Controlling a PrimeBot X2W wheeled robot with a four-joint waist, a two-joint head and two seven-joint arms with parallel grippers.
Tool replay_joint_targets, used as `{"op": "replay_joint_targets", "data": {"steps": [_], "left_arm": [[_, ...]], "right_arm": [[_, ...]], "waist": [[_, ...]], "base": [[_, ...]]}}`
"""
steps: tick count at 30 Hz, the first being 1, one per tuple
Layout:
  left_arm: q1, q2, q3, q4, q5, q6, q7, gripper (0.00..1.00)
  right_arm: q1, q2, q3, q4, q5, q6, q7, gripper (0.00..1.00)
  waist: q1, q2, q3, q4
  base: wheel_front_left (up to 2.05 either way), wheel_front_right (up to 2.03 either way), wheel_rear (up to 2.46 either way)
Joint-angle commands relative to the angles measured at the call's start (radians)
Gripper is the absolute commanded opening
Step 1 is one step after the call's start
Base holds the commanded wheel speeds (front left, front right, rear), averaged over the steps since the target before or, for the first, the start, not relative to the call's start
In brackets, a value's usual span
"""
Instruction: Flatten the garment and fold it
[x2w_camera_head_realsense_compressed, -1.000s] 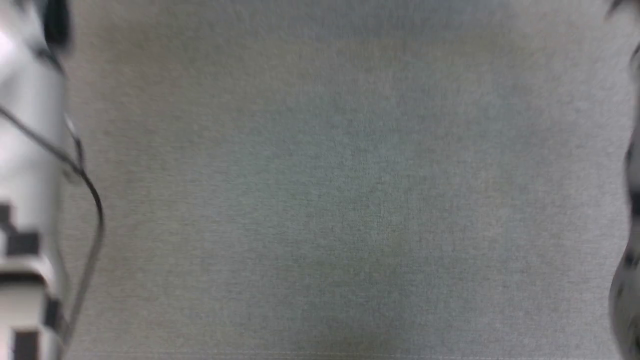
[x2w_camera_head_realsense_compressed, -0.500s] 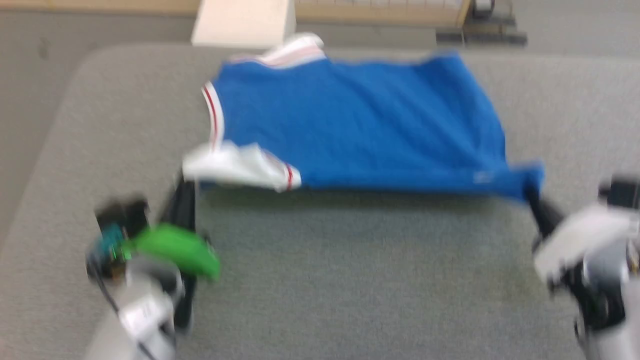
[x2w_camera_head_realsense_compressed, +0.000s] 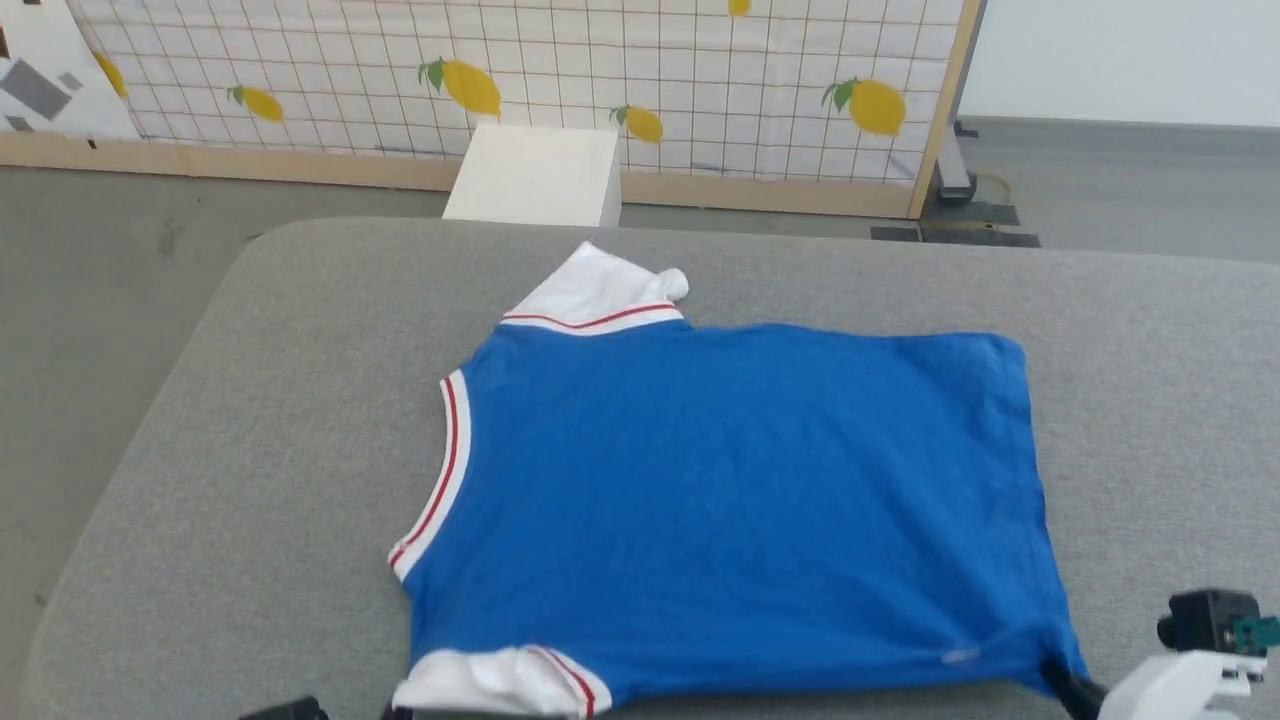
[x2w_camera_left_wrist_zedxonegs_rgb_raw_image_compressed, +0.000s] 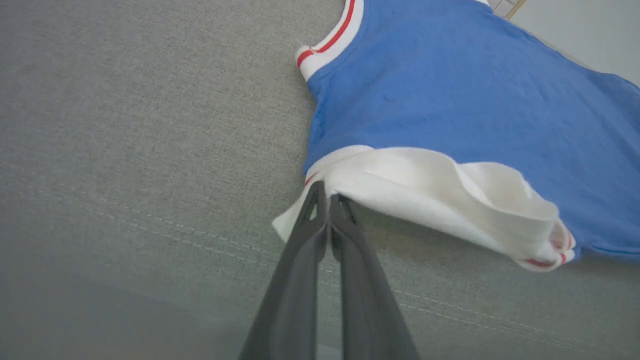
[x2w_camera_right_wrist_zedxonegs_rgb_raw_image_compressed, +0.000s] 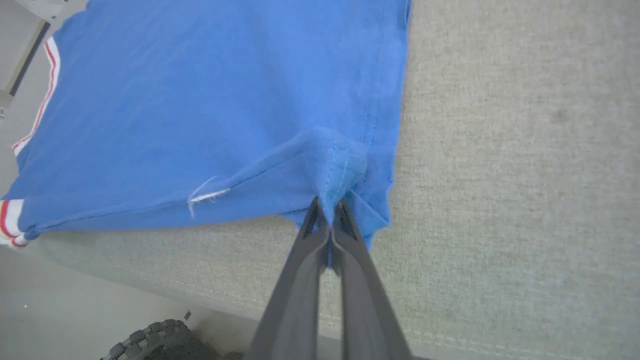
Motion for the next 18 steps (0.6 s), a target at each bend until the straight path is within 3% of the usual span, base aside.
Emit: {"op": "replay_joint_targets", "data": {"steps": [1, 8, 18], "left_arm": [[0.013, 0.002, 0.003, -0.012, -0.012, 0.009, 0.010, 0.00], [0.015, 0.009, 0.002, -0.069, -0.024, 0.025, 0.050, 0.00], [-0.238, 0.051, 0.002, -0.087, 0.022, -0.007, 0.068, 0.00]], "right_arm": [[0.019, 0.006, -0.010, -0.007, -0.007, -0.002, 0.023, 0.00], [0.018, 0.047, -0.056, -0.057, -0.060, -0.002, 0.098, 0.00], [-0.143, 0.063, -0.067, -0.091, -0.164, -0.002, 0.110, 0.00]], "waist": [[0.0002, -0.0001, 0.001, 0.000], [0.0002, -0.0001, 0.026, -0.009], [0.0002, -0.0001, 0.149, -0.015]], "base": [[0.00, 0.00, 0.00], [0.00, 0.00, 0.00], [0.00, 0.00, 0.00]]}}
